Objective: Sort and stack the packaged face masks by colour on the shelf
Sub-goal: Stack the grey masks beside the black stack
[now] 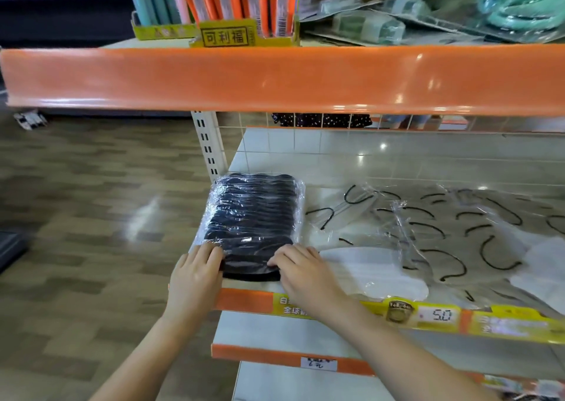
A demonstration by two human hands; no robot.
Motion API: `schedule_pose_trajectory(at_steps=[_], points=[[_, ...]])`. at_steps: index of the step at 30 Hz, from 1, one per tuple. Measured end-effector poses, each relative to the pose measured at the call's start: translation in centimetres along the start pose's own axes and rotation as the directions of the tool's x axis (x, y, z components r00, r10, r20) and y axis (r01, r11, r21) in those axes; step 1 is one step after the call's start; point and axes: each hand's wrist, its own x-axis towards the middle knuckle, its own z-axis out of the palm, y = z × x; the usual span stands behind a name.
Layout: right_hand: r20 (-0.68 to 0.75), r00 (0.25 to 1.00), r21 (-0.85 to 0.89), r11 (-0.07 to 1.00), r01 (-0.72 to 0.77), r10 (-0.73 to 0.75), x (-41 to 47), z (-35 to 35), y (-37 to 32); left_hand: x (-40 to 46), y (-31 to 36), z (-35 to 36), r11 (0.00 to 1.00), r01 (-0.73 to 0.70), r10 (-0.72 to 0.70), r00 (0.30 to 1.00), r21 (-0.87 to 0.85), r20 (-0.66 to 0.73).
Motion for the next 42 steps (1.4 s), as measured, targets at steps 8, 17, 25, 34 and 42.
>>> schedule_pose_trajectory(at_steps=[8,17,25,34,42], points=[[0.022,1.0,-0.007,1.0,-0.016,0.017,-0.3,1.6,-1.0,-0.7,-1.0,0.9,0.99,0.099,-0.087,0.989,-0.096,0.121],[0.071,0.997,-0.006,1.0,-0.017,0.017,-1.0,1.2,-1.4,-0.3,-1.5,0.6,0.979,0.124,-0.069,0.949,-0.163,0.308],[0.069,0.995,0.152,0.985,-0.085,0.075,-0.9,0.2,-1.4,0.6,0.5,-0.2,0.98,0.083,-0.015,0.937,-0.178,0.35],[-0.01,0.969,0.083,0.966,-0.246,0.247,-3.4,-3.4,3.3,2.9,9.5,0.3,0.926,-0.062,0.167,0.952,-0.373,0.258],[0.354,0.842,-0.158,0.914,-0.375,0.407,-6.3,-7.0,8.1,5.0,16.7,2.0,0.92,-0.052,0.238,0.86,-0.388,0.451]])
